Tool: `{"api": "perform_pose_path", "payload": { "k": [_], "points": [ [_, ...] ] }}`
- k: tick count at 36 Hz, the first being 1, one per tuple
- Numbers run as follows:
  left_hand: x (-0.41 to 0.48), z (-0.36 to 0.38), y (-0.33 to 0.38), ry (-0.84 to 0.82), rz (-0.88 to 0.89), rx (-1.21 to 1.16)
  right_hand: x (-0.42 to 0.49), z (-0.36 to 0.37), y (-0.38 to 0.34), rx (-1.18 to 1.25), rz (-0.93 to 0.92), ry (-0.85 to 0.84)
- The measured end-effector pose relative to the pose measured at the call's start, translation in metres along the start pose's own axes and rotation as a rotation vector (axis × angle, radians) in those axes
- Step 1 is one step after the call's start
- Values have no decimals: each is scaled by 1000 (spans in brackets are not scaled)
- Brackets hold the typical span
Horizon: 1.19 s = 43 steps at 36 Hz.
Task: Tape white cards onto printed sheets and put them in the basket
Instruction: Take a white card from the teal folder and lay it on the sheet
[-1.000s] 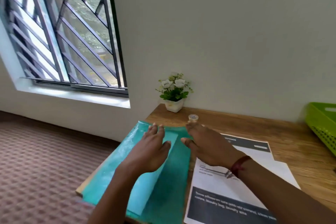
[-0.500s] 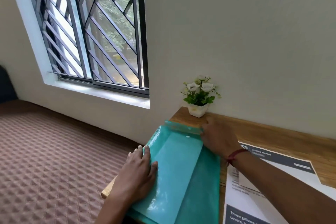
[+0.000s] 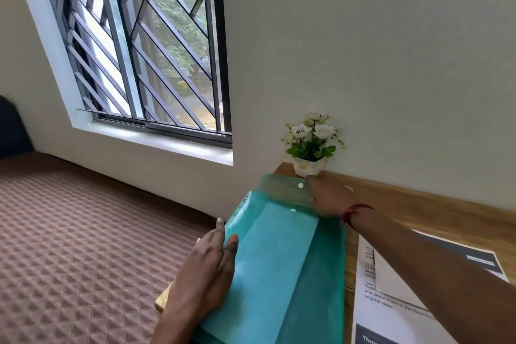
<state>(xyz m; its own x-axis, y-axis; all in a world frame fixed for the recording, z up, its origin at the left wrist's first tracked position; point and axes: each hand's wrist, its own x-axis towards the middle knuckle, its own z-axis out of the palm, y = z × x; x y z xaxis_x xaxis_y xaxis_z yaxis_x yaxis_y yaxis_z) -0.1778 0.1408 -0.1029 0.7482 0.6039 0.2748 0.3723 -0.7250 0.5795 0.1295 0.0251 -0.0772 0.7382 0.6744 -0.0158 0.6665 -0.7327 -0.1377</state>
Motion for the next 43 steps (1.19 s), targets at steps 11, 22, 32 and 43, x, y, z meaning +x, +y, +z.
{"api": "perform_pose_path", "payload": {
  "k": [11, 22, 32, 43],
  "points": [
    [3, -8, 1, 59, -85, -253, -33, -37, -34, 152, -63, -43],
    [2, -9, 2, 100, -94, -346, -29, -40, -33, 316, -115, -83],
    [0, -9, -2, 128, -78, -346, -34, -51, -39, 257, -47, -202],
    [-1, -9, -3, 127, -49, -393, -41, -46, -33, 454, -91, -120]
  ]
}}
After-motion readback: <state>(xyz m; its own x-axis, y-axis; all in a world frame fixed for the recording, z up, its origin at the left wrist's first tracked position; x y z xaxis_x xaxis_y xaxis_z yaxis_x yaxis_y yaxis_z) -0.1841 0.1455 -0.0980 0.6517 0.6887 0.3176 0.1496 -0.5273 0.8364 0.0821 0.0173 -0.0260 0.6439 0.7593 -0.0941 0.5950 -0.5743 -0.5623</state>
